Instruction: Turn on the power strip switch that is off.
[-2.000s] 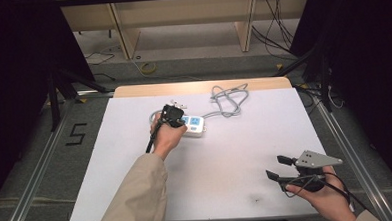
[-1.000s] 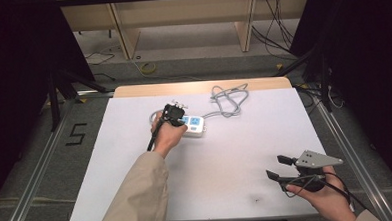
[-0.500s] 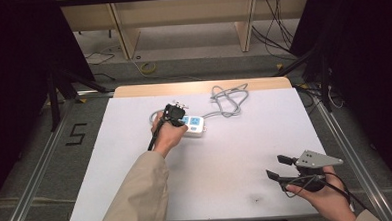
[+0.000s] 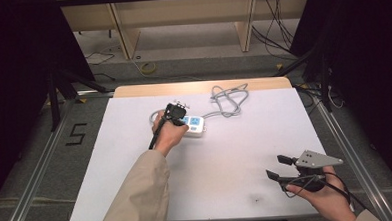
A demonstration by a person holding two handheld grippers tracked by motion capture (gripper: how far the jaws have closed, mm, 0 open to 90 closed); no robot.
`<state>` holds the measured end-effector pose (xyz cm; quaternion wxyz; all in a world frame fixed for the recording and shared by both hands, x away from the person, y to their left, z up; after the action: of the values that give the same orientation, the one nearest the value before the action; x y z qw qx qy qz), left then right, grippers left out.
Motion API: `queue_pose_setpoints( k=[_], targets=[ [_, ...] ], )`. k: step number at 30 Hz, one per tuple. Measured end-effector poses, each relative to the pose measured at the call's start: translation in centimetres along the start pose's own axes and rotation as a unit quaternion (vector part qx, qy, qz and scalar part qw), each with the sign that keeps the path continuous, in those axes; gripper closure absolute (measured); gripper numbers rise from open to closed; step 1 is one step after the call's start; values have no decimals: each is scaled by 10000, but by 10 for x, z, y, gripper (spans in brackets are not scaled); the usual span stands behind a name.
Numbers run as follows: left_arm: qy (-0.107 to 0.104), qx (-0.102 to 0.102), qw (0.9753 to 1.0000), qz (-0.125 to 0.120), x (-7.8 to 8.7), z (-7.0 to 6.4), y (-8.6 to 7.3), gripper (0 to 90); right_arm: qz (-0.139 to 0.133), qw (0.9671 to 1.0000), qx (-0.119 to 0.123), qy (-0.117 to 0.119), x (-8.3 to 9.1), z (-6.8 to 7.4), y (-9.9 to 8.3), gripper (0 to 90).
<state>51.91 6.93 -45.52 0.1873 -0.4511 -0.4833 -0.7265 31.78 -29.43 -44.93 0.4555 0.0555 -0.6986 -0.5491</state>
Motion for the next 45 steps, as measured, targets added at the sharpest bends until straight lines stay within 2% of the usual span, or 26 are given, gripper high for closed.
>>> queue_pose_setpoints(
  k=[21,27,30,45],
  targets=[
    [54,-12,9999,115,-1,-1,3,900,1,10000,20,5,0,1,0,337],
    [105,-72,9998,161,-1,-3,5,900,7,10000,17,9,-1,1,0,336],
    [179,-173,9995,198,-1,-4,5,900,8,10000,21,14,-1,1,1,337],
    [153,-111,9995,253,-2,-4,7,900,13,10000,44,23,-1,1,1,336]
  ],
)
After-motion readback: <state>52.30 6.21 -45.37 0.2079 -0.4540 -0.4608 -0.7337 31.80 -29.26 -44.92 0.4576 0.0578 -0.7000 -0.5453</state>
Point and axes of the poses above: each handheld gripper's, and its own axes: x roughly backward along the jaws, y roughly out of its top, z roughly to its left, the point moved 1 cm from there along -x, roughly forward along the jaws, and after that the axes turned 4 degrees about z, right-handed, at the moved point
